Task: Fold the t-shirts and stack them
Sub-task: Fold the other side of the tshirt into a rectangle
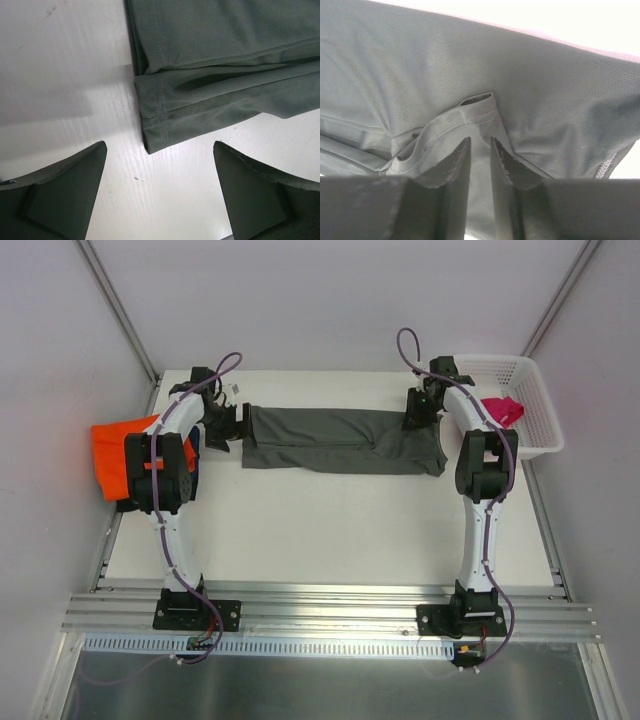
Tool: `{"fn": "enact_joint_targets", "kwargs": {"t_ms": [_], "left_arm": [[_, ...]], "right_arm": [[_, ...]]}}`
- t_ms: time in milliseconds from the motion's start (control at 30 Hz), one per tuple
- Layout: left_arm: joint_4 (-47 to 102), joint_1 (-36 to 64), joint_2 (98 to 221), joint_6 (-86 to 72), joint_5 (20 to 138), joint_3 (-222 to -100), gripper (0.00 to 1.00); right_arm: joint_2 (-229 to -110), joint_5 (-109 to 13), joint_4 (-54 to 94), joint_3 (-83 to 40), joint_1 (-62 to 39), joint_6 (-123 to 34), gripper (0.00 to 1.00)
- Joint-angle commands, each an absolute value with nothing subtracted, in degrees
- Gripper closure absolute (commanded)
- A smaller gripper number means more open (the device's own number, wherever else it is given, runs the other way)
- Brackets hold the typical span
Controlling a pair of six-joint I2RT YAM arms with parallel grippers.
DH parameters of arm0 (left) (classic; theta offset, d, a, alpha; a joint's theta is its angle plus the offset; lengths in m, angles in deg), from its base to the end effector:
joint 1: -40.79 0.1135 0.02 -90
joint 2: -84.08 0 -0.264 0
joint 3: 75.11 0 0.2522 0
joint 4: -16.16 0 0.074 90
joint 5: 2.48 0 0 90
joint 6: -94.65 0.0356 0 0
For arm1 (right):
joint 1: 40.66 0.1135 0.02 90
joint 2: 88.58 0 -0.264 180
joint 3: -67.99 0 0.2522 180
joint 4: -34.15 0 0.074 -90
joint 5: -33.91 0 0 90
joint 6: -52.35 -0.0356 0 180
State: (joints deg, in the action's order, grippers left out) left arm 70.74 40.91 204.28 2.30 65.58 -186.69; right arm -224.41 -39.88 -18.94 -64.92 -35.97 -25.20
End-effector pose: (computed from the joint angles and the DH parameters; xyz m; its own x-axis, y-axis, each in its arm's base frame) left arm 0.4504 -0.0124 0.2083 -0.8987 -0.0399 -0.4368 0.1298 0.9271 -0.3517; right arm 0.5192 0.0526 0.1949 -0.7565 -0.2698 -0.5958 -0.4067 0.9074 0.1055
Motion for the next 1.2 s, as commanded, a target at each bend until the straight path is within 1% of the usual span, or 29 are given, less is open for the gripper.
{"fn": "enact_joint_targets", "kwargs": {"t_ms": [0,100,233,433,467,533,567,1167], "left_arm": [[71.05,39.56,201.15,2.27,65.63,-186.60,0.11],[71.05,39.47,201.42,2.28,65.63,-186.69,0.11],[71.05,39.38,201.59,2.27,65.63,-186.86,0.11],[71.05,39.38,201.77,2.10,65.63,-186.86,0.11],[71.05,39.38,201.85,2.10,65.63,-186.78,0.11],[71.05,39.38,202.03,2.10,65.72,-186.87,0.11],[71.05,39.38,202.12,2.19,65.63,-186.78,0.11],[71.14,39.82,201.24,2.54,68.00,-184.76,0.10]], "right_arm": [[-224.98,-37.28,-19.78,-66.00,-36.27,-26.05,0.77],[-224.99,-36.58,-20.04,-65.74,-36.53,-26.05,0.80],[-225.16,-36.49,-20.30,-65.47,-36.62,-26.31,0.80],[-225.07,-36.75,-20.75,-64.42,-37.14,-27.36,0.76],[-224.99,-36.84,-20.57,-64.33,-37.23,-27.45,0.78],[-224.72,-36.75,-20.48,-64.07,-37.15,-27.37,0.98],[-224.63,-36.93,-20.31,-63.98,-37.14,-27.28,0.99],[-222.00,-39.82,-18.72,-67.67,-37.76,-26.40,0.99]]}}
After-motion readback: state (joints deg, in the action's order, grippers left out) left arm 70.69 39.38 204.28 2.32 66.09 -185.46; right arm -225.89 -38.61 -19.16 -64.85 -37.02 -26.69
